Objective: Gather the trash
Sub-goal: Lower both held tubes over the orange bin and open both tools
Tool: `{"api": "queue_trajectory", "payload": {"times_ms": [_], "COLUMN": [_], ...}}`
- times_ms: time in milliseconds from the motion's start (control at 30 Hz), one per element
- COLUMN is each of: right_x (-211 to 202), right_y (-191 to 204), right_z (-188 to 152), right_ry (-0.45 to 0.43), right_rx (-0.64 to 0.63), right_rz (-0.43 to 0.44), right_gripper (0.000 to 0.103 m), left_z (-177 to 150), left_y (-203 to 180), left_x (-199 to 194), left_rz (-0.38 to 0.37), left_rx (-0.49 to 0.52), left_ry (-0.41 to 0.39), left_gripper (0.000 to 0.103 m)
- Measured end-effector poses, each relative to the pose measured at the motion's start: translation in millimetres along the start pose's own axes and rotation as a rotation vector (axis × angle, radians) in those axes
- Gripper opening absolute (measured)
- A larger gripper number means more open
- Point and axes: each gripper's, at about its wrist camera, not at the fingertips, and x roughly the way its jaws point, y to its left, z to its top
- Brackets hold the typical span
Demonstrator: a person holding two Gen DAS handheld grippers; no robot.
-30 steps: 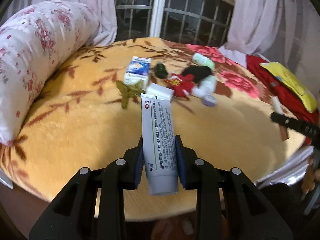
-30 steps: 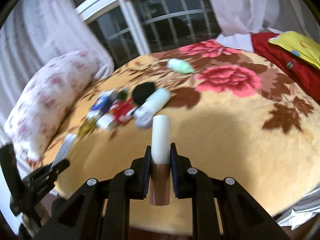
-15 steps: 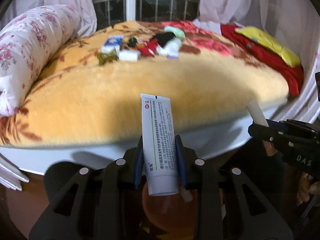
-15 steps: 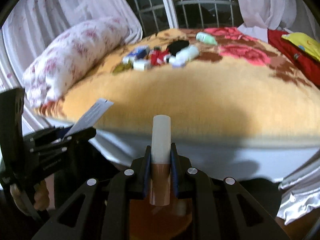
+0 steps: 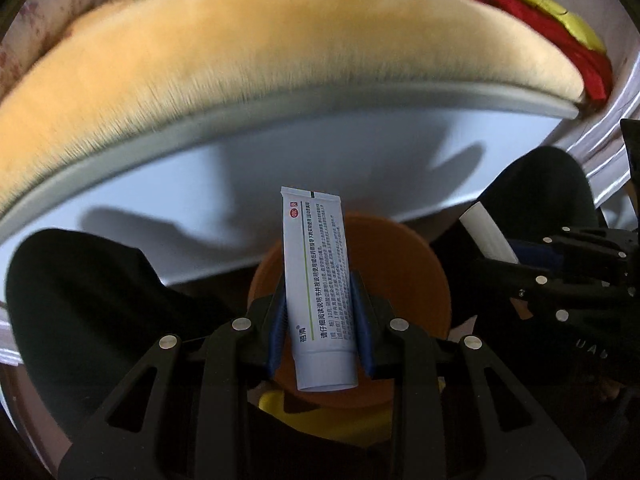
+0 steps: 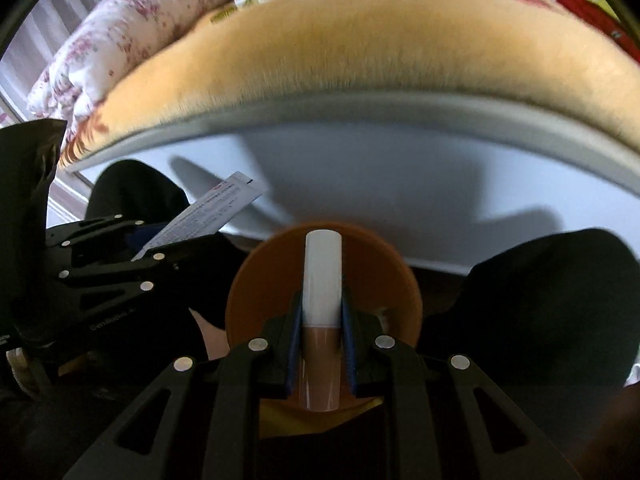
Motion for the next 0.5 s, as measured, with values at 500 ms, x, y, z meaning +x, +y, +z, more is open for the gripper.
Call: {"api": "queue_trajectory", "payload": {"times_ms": [500], "right_x": [13], "right_y": [-12], "right_z": [-3], "right_ry": [0.047], "right_rx": [0.063], "right_rz": [-0.016], "right_gripper": [0.038], "left_z": [-3], "left_y": [13], "left_x": [23], "left_rz": [0.011], "left_rx": [-0.048], "left_ry": [0.100], "left_gripper": [0.060]}}
